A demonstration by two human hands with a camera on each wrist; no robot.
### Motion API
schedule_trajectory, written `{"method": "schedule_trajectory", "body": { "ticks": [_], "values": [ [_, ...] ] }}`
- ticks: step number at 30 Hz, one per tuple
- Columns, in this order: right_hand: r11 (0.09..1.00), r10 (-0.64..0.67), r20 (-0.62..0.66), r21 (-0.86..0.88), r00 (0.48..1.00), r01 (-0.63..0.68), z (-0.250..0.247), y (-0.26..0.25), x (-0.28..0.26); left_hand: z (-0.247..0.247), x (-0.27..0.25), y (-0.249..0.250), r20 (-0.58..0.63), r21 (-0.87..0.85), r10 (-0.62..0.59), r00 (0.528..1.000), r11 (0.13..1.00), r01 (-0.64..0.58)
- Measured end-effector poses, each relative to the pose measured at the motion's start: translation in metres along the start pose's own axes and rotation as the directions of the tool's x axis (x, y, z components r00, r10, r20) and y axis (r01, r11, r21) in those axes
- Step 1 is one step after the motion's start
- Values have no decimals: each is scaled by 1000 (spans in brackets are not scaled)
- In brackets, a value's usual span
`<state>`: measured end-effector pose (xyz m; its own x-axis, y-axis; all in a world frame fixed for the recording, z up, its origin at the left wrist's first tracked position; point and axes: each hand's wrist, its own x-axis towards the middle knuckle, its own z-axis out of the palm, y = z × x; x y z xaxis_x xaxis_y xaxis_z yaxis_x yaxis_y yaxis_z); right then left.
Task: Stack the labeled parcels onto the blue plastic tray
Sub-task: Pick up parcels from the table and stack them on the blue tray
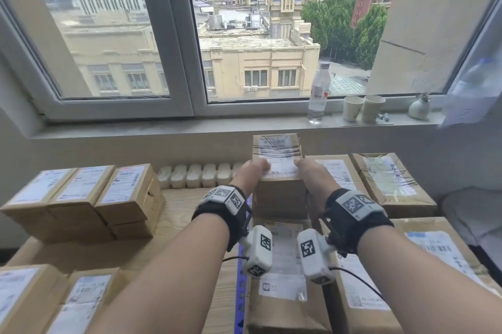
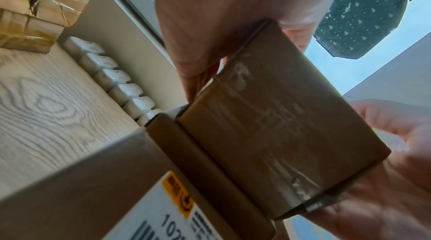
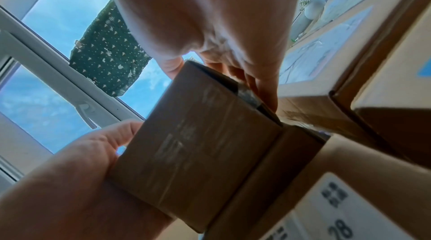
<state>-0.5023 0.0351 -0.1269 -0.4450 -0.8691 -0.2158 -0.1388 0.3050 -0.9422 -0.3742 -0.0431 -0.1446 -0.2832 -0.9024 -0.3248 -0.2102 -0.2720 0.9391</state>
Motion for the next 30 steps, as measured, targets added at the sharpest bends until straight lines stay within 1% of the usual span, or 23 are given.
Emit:
{"method": "schedule_trajectory", "body": {
  "ticks": [3,7,11,14,17,19,21,24,26,28,30],
  "values": [
    [1000,-6,-4,-23,1000,6,-1,0,-3,3,15,-7,-15,4,20,1000,1000,-20],
    [997,-12,-5,-76,1000,11,-3,-2,-4,4,5,-1,-29,14,17,999,1000,-16],
    [993,-7,-1,-116,1000,7,-6,-3,-3,4,-4,1,-17,-13,19,1000,1000,-19],
    [992,-14,-1,-126,1000,14,-6,-1,-6,1,-9,2,8,12,31,999,999,-31],
    [990,-18,-9,-142,1000,16,-7,-2,-9,-2,-11,0,13,-13,-6,1000,1000,6],
    [984,-37,-10,-173,999,35,-7,-3,-12,-5,-18,3,12,21,19,1000,1000,-20],
    [973,-65,-19,-222,998,59,-7,-4,-16,-9,-41,16,2,74,39,999,996,-39],
    [932,-128,-61,-349,990,99,-5,-7,-24,-19,-48,15,-16,138,71,997,988,-68],
    [873,-207,-81,-465,975,147,-2,-10,-31,-27,-46,10,-42,214,91,995,973,-80],
    [812,-286,-80,-549,955,198,4,-13,-38,-36,-50,5,-68,315,143,987,942,-115],
    [765,-357,-62,-592,932,254,12,-18,-47,-46,-55,-1,-88,421,198,976,896,-144]
  ]
}}
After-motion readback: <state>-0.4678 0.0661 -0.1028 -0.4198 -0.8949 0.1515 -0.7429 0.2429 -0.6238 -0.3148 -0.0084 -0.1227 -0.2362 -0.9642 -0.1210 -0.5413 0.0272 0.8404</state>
